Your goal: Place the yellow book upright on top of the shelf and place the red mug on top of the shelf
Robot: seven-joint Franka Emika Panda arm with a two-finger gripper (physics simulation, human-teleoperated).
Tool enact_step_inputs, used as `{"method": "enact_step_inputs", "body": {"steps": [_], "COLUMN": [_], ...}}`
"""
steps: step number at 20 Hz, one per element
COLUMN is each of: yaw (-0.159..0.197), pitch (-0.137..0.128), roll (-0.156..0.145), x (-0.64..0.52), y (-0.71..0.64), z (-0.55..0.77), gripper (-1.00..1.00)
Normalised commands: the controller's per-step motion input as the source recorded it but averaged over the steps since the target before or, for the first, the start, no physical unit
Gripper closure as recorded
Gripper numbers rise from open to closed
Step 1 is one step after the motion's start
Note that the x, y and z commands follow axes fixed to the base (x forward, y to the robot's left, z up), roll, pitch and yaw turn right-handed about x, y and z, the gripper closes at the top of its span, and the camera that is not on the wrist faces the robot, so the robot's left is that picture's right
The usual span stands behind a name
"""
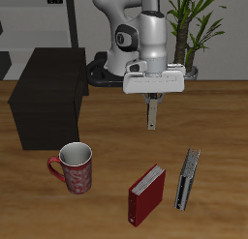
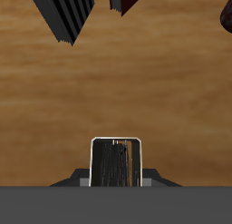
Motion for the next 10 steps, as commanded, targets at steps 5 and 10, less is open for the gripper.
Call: {"method": "enact_step_inputs", "body": {"steps": [5, 10], "yaw": [0.001, -0.006], "pitch": [-0.096, -0.022], "roll": [-0.029, -0.02], "x": [-0.19, -0.18], "y": [-0.46, -0.43], "z": [0.84, 0.55], "gripper": [1.0, 1.0]}}
